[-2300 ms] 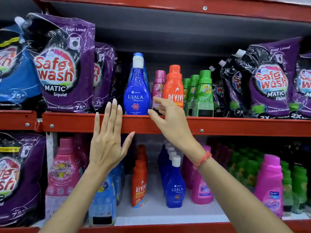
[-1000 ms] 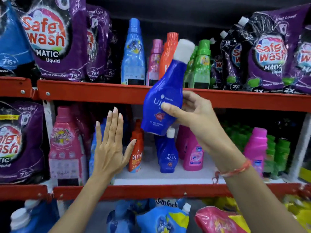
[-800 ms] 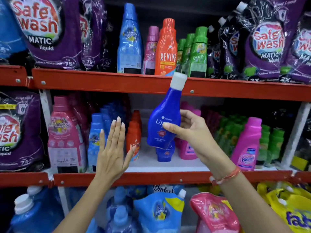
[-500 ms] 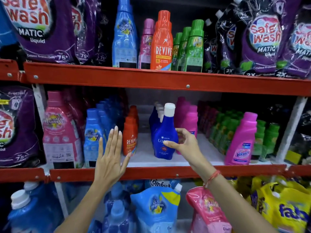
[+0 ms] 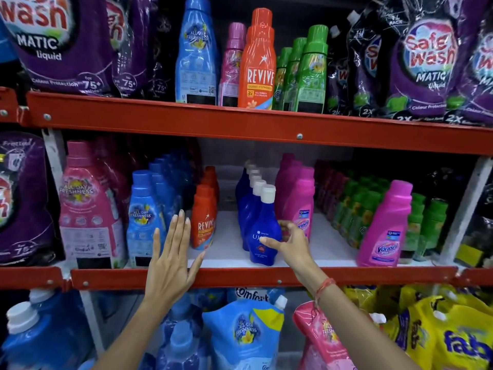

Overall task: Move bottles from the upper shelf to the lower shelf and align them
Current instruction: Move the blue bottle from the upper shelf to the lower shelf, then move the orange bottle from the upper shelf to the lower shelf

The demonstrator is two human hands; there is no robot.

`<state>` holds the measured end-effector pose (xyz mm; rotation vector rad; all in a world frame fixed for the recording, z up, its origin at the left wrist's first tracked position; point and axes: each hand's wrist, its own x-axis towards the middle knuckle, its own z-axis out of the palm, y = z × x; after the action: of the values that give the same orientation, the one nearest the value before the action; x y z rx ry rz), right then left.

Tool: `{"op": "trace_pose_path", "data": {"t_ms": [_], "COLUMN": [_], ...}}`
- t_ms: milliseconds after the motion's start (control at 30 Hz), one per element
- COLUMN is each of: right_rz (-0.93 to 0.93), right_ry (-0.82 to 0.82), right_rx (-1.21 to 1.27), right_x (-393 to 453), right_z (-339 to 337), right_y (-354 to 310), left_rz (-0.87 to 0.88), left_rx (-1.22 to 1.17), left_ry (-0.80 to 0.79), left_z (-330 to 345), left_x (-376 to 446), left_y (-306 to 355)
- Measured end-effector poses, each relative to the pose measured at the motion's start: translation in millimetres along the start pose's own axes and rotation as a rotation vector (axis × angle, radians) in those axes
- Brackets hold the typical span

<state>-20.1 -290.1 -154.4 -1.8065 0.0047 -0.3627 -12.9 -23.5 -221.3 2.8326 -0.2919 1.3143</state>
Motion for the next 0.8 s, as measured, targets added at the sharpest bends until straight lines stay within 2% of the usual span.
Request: {"op": "trace_pose_path", "data": {"t_ms": [433, 500, 667, 800], "right_rz": [0.028, -0.070, -0.520, -0.792], "right_ry": [-0.079, -0.024, 0.303, 0.358], "right_rx": [-0.046, -0.119, -0.152, -0.094], "right_x": [0.8, -2.8, -20.7, -27.5], "right_z": [-12.0, -16.1, -25.0, -26.2], "right_y": [-5.1, -23.4, -100.8, -165.7], "left_rz": [-0.025, -0.027, -0.028, -0.030], "left_rx": [-0.004, -0.013, -0.013, -0.024], "left_ry": [-0.018, -0.015, -0.020, -0.018], "left_z": [6.8, 6.6, 6.8, 5.8], "left_x": [-0.8, -1.0, -1.6, -1.1], "left_y": [-0.2, 0.0, -0.5, -0.6]}}
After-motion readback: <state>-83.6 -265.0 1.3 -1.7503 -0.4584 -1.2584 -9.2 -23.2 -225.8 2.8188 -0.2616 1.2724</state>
